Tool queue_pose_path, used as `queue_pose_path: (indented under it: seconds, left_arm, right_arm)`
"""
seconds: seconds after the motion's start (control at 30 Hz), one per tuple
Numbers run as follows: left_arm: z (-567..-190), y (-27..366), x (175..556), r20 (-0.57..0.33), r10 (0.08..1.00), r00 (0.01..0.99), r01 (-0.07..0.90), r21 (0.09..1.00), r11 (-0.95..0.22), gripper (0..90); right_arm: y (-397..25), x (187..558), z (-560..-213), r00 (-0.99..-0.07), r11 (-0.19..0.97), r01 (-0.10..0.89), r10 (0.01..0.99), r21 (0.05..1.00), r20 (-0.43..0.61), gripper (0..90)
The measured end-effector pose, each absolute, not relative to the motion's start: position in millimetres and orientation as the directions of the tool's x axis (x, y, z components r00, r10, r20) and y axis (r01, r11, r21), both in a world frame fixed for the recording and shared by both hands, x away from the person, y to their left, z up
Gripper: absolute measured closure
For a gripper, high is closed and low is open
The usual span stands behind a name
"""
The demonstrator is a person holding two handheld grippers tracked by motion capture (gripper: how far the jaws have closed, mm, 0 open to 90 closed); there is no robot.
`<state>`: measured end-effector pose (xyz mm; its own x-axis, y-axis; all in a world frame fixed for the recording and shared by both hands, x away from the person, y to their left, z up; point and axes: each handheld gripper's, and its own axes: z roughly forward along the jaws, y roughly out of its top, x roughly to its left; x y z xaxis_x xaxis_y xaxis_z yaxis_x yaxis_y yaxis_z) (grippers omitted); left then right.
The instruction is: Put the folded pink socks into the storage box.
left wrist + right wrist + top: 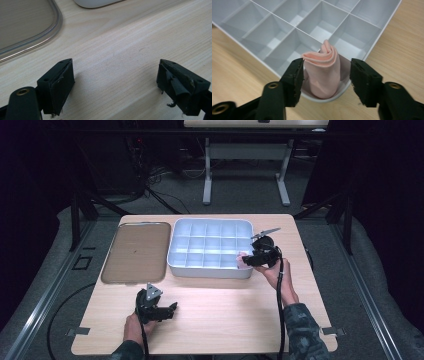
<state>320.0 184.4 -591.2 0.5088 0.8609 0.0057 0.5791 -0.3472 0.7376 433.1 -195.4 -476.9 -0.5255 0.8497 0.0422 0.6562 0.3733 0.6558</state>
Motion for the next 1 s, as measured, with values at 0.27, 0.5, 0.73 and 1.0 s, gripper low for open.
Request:
queue_pose_path:
  seconds: [0.27, 0.5, 0.73, 1.0]
  left_arm:
    - [-591.2, 184.2, 319.9, 0.004, 0.862, 0.507, 0.580, 0.738, -0.345, 14.4]
    - [-591.2, 184.3, 319.7, 0.004, 0.862, 0.507, 0.581, 0.737, -0.345, 14.3]
    - [-591.0, 185.0, 320.1, 0.000, 0.856, 0.517, 0.580, 0.736, -0.350, 13.7]
    - [-590.9, 185.2, 319.5, 0.000, 0.855, 0.518, 0.580, 0.735, -0.351, 13.7]
  right_arm:
    - [-215.0, 379.3, -468.0, -0.505, 0.273, 0.607, 0.857, 0.747, 0.097, 14.9]
    - [-228.5, 325.7, -505.5, -0.448, 0.212, 0.597, 0.888, 0.774, 0.102, 4.4]
    - [-231.9, 309.0, -554.0, -0.346, 0.186, 0.616, 0.937, 0.766, 0.050, 0.0]
    - [-228.1, 315.8, -590.1, -0.348, 0.247, 0.663, 0.937, 0.707, -0.001, 0.0]
